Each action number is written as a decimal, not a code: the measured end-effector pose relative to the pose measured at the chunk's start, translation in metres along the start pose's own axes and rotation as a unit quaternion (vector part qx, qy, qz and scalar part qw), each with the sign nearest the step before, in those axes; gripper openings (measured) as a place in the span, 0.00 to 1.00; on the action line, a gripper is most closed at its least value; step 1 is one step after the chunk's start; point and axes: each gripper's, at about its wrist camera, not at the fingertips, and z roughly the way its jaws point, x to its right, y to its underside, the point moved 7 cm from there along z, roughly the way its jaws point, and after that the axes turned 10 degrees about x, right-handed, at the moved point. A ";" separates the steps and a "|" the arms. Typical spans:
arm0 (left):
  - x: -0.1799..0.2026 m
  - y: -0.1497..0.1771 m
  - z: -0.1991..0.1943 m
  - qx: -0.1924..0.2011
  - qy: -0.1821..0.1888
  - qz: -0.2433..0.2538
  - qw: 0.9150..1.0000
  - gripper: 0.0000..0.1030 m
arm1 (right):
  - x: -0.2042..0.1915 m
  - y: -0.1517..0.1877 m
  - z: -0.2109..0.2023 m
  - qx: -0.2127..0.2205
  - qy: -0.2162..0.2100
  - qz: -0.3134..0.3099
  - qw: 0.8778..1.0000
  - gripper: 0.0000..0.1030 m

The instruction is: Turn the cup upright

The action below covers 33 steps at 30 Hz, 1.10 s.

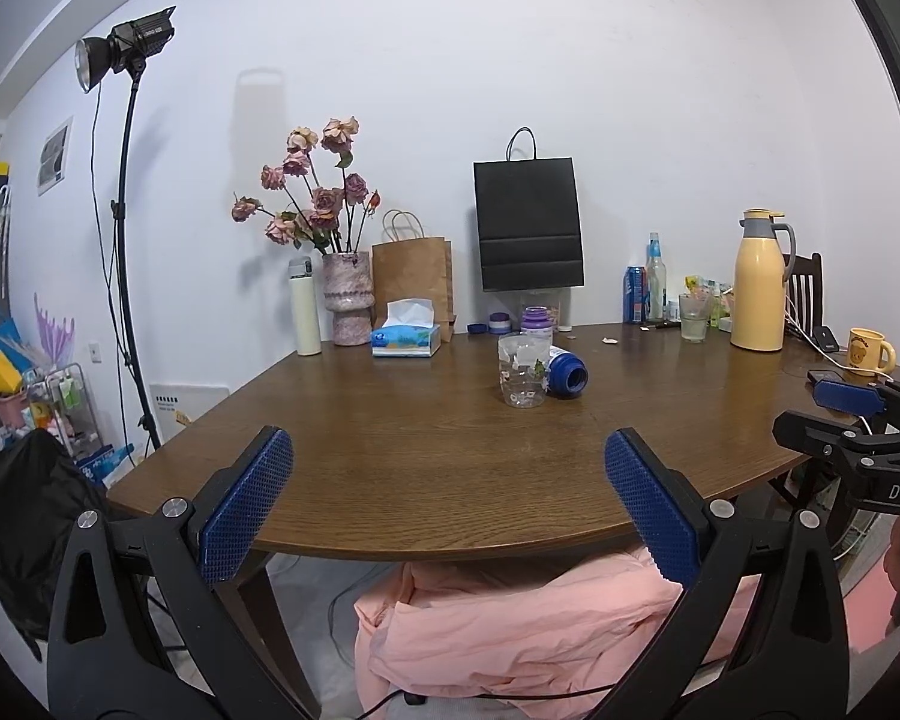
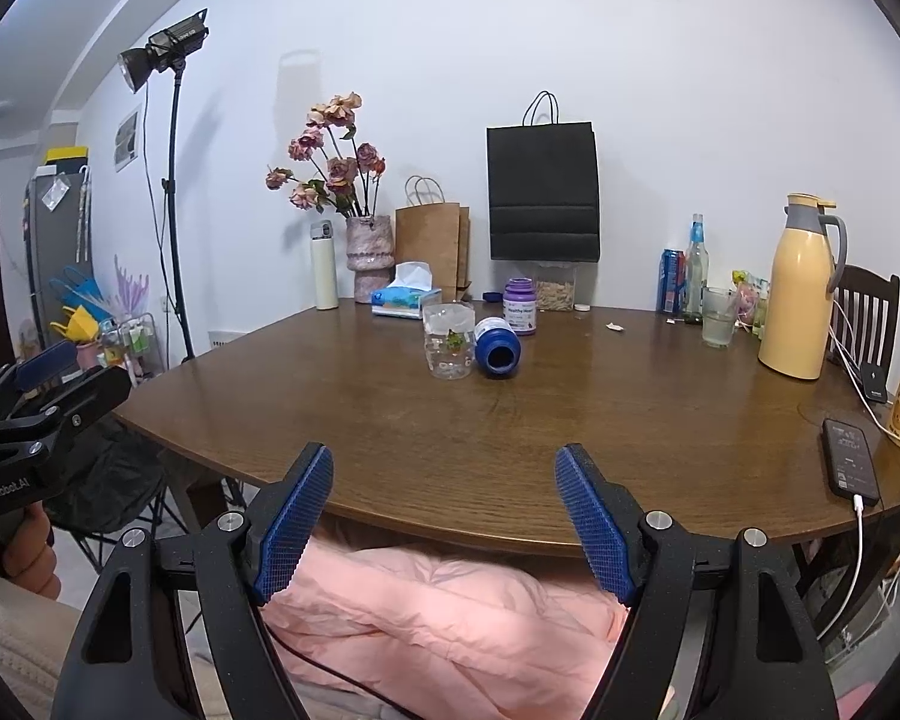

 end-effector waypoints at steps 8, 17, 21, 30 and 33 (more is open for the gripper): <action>0.002 0.001 0.001 -0.002 0.003 0.001 1.000 1.00 | 0.000 0.000 0.000 -0.002 0.001 0.000 1.000 0.79; 0.002 0.001 0.001 -0.002 0.003 0.001 1.000 1.00 | 0.001 0.001 -0.002 -0.004 -0.001 0.000 1.000 0.79; 0.002 0.002 0.001 -0.003 0.004 0.000 1.000 1.00 | 0.001 0.001 -0.002 -0.004 -0.001 0.000 1.000 0.79; 0.002 0.003 0.001 -0.004 0.003 -0.001 1.000 1.00 | 0.001 0.001 -0.001 -0.004 -0.001 -0.001 1.000 0.79; 0.003 0.003 0.001 -0.006 0.006 -0.001 1.000 1.00 | 0.000 0.001 -0.001 -0.005 -0.002 0.000 1.000 0.79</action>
